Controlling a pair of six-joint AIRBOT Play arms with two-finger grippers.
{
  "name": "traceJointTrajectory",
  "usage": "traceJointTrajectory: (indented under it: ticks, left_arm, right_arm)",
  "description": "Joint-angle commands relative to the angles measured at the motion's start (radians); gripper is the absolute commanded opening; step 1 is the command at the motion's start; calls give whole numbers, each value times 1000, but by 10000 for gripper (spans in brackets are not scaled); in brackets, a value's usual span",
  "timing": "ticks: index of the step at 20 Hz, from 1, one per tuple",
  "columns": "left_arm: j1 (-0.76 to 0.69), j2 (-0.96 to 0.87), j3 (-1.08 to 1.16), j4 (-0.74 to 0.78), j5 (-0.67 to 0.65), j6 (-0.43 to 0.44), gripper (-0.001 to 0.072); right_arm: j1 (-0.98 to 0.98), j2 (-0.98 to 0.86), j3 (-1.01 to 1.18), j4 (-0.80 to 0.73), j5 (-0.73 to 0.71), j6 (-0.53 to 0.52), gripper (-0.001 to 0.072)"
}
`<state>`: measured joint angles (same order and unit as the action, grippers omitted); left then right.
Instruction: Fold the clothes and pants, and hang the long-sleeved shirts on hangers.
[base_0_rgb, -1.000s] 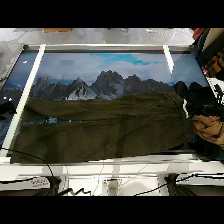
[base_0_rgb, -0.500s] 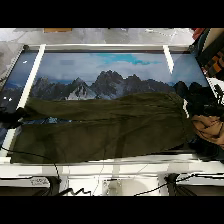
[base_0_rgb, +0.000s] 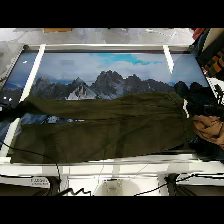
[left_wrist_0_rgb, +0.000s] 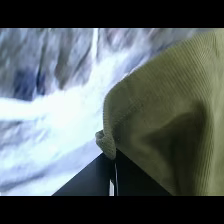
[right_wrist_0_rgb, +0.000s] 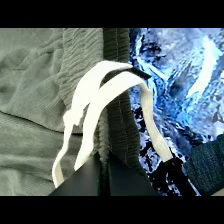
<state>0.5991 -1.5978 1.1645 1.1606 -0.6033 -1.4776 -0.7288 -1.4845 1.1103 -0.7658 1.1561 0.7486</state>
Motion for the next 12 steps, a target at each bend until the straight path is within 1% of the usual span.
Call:
traceJointTrajectory:
  ticks: [1, 4, 7, 10, 12]
  left_arm:
    - [-17, 9, 109, -30, 39, 0, 16]
    - [-27, 44, 289, -28, 19, 0, 15]
    - [-28, 84, 420, 4, -15, 1, 15]
    - [-28, 125, 462, 58, -36, 3, 15]
    - [-28, 138, 462, 118, -101, 3, 15]
  right_arm:
    - [0, 0, 0, 45, -37, 2, 34]
    - [0, 0, 0, 117, -104, 3, 34]
    - [0, 0, 0, 153, -161, 49, 34]
    - [0, 0, 0, 154, -176, 74, 34]
    - [0, 0, 0, 153, -176, 74, 34]
